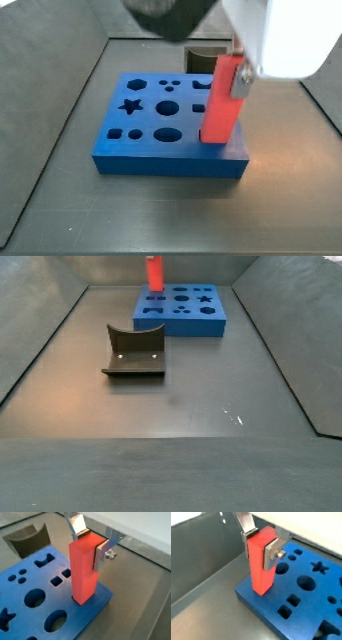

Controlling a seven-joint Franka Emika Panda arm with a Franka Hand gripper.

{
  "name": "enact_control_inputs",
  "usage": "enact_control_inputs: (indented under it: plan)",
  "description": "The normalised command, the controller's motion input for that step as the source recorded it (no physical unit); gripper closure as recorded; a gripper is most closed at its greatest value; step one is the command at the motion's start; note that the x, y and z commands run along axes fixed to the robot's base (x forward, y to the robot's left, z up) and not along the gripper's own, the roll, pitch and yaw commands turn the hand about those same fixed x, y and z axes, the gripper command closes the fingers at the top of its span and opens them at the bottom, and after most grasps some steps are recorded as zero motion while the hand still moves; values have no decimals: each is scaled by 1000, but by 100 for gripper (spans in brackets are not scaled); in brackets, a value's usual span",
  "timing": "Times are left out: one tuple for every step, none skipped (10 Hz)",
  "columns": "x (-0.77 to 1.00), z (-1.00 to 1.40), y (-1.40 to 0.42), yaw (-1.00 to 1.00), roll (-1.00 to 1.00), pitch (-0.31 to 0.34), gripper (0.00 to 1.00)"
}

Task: Insert the rectangle object.

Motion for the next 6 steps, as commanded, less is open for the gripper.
enact_control_inputs:
  plan:
    - [0,-289,-74,126,47,-47,100]
    - [0,-271,-69,157,77,-11,100]
    - [0,-289,-91,180,73,-14,100]
    - [0,-286,-111,197,77,-19,100]
    - [0,-269,-134,269,81,-11,100]
    - [0,-263,-126,294,94,-16,100]
